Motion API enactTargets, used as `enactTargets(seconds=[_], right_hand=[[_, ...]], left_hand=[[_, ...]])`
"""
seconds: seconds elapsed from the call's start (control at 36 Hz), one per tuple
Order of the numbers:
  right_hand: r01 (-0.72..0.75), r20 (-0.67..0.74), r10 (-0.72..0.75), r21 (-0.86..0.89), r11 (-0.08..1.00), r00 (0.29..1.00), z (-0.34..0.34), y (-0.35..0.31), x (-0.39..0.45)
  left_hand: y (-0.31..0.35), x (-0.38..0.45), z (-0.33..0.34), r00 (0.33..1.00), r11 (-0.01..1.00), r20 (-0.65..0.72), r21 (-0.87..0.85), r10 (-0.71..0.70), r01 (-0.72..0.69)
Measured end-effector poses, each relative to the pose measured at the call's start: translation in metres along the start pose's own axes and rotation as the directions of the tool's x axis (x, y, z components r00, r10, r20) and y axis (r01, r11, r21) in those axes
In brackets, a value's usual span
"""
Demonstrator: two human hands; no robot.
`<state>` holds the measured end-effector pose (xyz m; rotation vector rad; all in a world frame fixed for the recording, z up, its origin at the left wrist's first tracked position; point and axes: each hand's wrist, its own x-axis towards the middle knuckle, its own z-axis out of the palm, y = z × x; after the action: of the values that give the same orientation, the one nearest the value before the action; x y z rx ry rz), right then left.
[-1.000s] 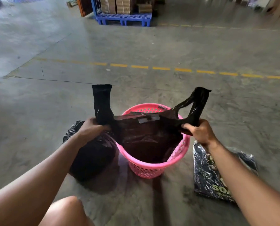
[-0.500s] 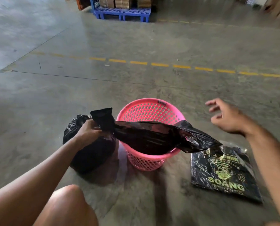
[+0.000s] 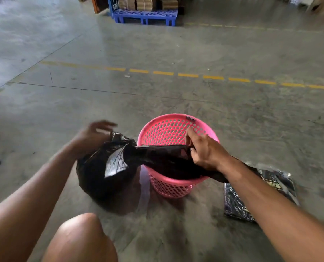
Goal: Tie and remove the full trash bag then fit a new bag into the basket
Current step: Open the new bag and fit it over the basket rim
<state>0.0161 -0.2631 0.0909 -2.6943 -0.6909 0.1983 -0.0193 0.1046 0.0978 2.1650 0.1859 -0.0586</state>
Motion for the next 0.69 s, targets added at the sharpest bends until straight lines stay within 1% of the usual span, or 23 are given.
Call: enactTargets(seconds=[0.03, 0.06, 0.08, 0.11, 0.14, 0.17, 0.19, 0.22, 0.25, 0.28, 0.31, 0.33, 0.36, 0.39, 0.44, 0.5, 0.56, 0.61, 0.69], right_hand=[[0.026, -0.03, -0.024, 0.057, 0.998, 0.999, 0.0, 0.0, -0.001], [0.059, -0.063, -0.053, 0.096, 0.994, 0.997, -0.001, 0.002, -0.001], [0.085, -0.088, -0.075, 0.115, 0.99, 0.993, -0.001, 0.002, -0.001], [0.105, -0.103, -0.093, 0.121, 0.987, 0.99, -0.002, 0.001, -0.001], [0.113, -0.103, -0.101, 0.113, 0.987, 0.989, -0.002, 0.0, 0.001], [0.116, -0.091, -0.107, 0.102, 0.988, 0.99, -0.001, 0.001, 0.004], [0.111, -0.07, -0.104, 0.094, 0.989, 0.992, 0.001, 0.002, 0.008], [0.11, -0.052, -0.106, 0.083, 0.99, 0.993, 0.002, 0.002, 0.011], [0.109, -0.04, -0.106, 0.073, 0.991, 0.994, 0.003, 0.001, 0.014], [0.1, -0.024, -0.098, 0.069, 0.993, 0.995, 0.004, 0.001, 0.016], [0.087, -0.007, -0.087, 0.057, 0.995, 0.996, 0.003, -0.001, 0.016], [0.081, -0.003, -0.081, 0.05, 0.995, 0.997, 0.004, -0.003, 0.015], [0.078, -0.006, -0.078, 0.049, 0.996, 0.997, 0.003, -0.004, 0.014], [0.071, -0.004, -0.071, 0.045, 0.996, 0.997, 0.002, -0.005, 0.01], [0.046, 0.016, -0.046, 0.002, 0.999, 0.999, -0.001, -0.007, 0.002], [0.032, 0.055, -0.027, -0.094, 0.995, 0.998, -0.006, -0.008, -0.006], [0.021, 0.083, -0.002, -0.235, 0.972, 0.997, -0.009, -0.008, -0.012], [0.002, 0.054, 0.018, -0.348, 0.937, 0.998, -0.008, -0.005, -0.015], [-0.028, 0.006, 0.034, -0.453, 0.891, 0.999, -0.007, 0.0, -0.019]], left_hand=[[0.012, 0.004, -0.009, 0.993, 0.998, -0.104, -0.038, 0.05, -0.055], [0.034, 0.002, -0.016, 0.975, 0.988, -0.183, -0.061, 0.129, -0.142], [0.059, -0.002, -0.019, 0.957, 0.971, -0.208, -0.089, 0.202, -0.224], [0.083, -0.01, -0.017, 0.948, 0.945, -0.152, -0.127, 0.28, -0.3], [0.109, -0.022, -0.009, 0.938, 0.924, -0.036, -0.162, 0.346, -0.347], [0.133, -0.035, 0.003, 0.914, 0.909, 0.108, -0.199, 0.391, -0.366], [0.148, -0.045, 0.019, 0.871, 0.903, 0.247, -0.185, 0.424, -0.387], [0.158, -0.052, 0.039, 0.818, 0.901, 0.382, -0.122, 0.43, -0.416], [0.159, -0.055, 0.061, 0.776, 0.887, 0.488, 0.008, 0.4, -0.462], [0.153, -0.054, 0.083, 0.751, 0.844, 0.563, 0.163, 0.346, -0.511], [0.142, -0.051, 0.102, 0.752, 0.783, 0.593, 0.305, 0.289, -0.542], [0.13, -0.046, 0.118, 0.787, 0.728, 0.569, 0.432, 0.238, -0.532], [0.117, -0.042, 0.128, 0.84, 0.689, 0.502, 0.534, 0.208, -0.49], [0.104, -0.038, 0.134, 0.889, 0.669, 0.415, 0.607, 0.193, -0.429], [0.084, -0.033, 0.138, 0.948, 0.646, 0.262, 0.695, 0.181, -0.315], [0.068, -0.031, 0.137, 0.972, 0.638, 0.152, 0.734, 0.181, -0.234], [0.059, -0.032, 0.135, 0.98, 0.604, 0.108, 0.774, 0.168, -0.189], [0.052, -0.032, 0.131, 0.985, 0.589, 0.086, 0.792, 0.151, -0.159], [0.052, -0.031, 0.119, 0.988, 0.544, 0.058, 0.829, 0.142, -0.127]])
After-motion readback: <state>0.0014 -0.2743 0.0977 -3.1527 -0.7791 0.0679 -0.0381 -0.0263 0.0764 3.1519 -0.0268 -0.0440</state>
